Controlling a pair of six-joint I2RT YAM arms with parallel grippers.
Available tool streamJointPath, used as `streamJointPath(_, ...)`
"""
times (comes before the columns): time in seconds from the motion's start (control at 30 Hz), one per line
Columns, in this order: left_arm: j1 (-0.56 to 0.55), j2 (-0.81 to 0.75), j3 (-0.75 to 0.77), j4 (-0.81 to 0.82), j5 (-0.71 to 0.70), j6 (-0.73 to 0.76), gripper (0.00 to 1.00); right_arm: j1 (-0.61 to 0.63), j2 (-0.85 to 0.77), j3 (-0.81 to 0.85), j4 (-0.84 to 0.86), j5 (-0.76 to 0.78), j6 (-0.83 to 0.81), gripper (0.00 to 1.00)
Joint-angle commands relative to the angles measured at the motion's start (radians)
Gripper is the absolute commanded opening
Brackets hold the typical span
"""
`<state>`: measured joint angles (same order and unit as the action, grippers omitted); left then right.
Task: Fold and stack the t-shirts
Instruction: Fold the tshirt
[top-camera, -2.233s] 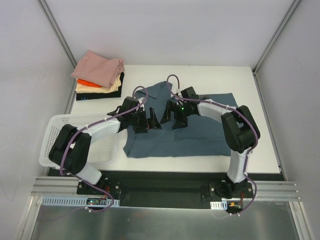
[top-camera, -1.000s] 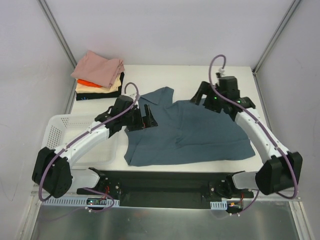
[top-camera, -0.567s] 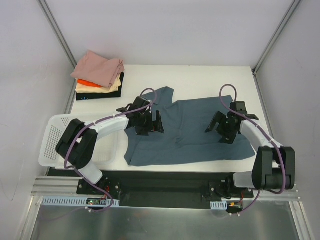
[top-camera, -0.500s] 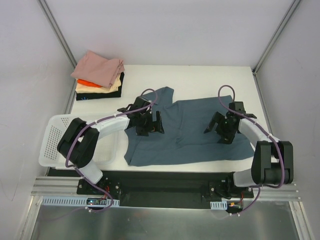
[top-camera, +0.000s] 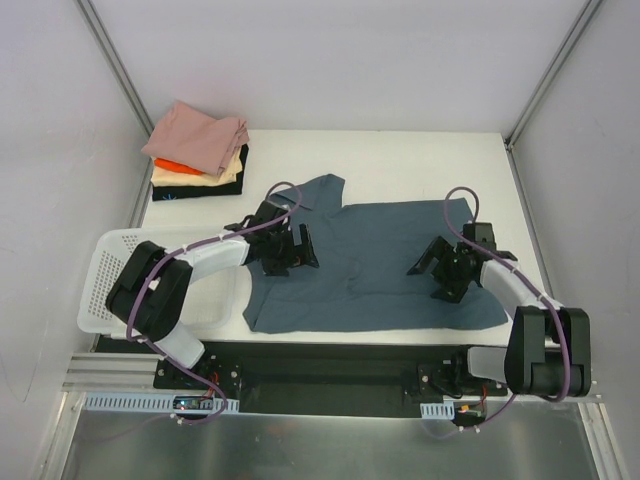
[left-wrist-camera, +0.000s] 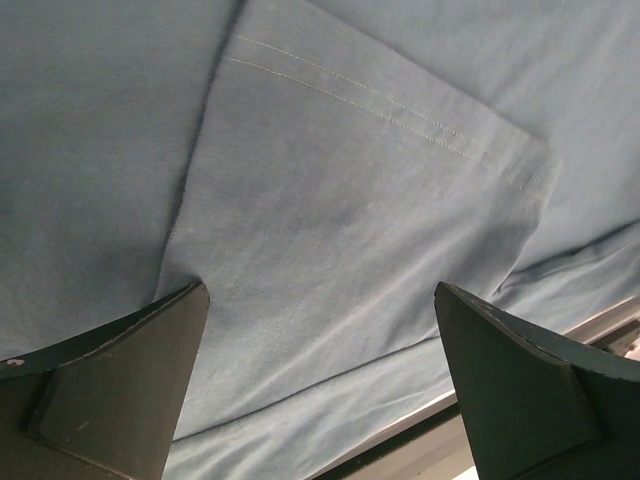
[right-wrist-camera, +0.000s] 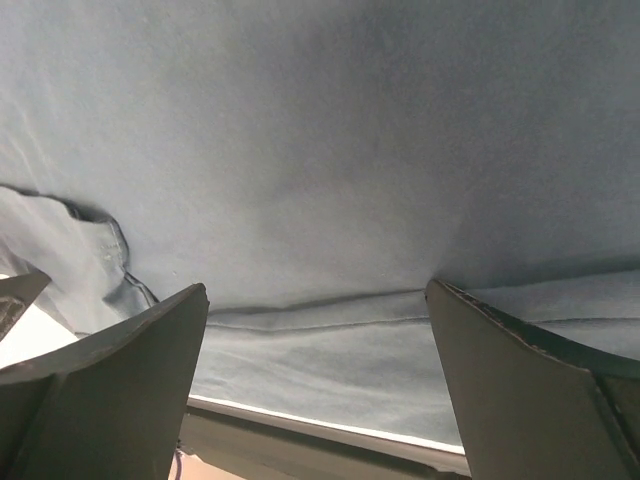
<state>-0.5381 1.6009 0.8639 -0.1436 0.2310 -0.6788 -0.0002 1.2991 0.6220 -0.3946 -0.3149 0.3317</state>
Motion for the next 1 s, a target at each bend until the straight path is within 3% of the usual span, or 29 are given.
streamJointPath(0.0,0.024,-0.033,-0.060,-0.044,-0.041,-0.004,0.99,0.003,-0.058,-0.091,-0.110,0.056,0.056,0.96)
streamJointPath(0.17,0.024,-0.078,-0.056,-0.044,-0.024,0.034,0.99,0.003,-0.162,-0.032,-0.173,0.108,0.034,0.96)
streamJointPath(0.43,0.024,-0.127,0.144,-0.065,-0.142,0.127,0.99,0.003,-0.308,0.290,-0.221,0.302,-0.034,0.96)
streamJointPath(0.53,0.038,-0.059,0.265,-0.100,-0.192,0.140,0.99,0.002,-0.359,0.344,-0.207,0.405,-0.039,0.96)
streamJointPath(0.67,0.084,0.110,0.475,-0.125,-0.161,0.185,0.99,0.002,-0.379,0.363,-0.224,0.474,-0.077,0.96)
streamJointPath(0.8,0.115,0.261,0.677,-0.183,-0.085,0.387,0.99,-0.018,-0.376,0.352,-0.250,0.487,-0.118,0.96)
streamJointPath(0.97,0.115,0.443,0.897,-0.309,-0.107,0.579,0.94,-0.030,-0.351,0.338,-0.270,0.505,-0.128,0.96)
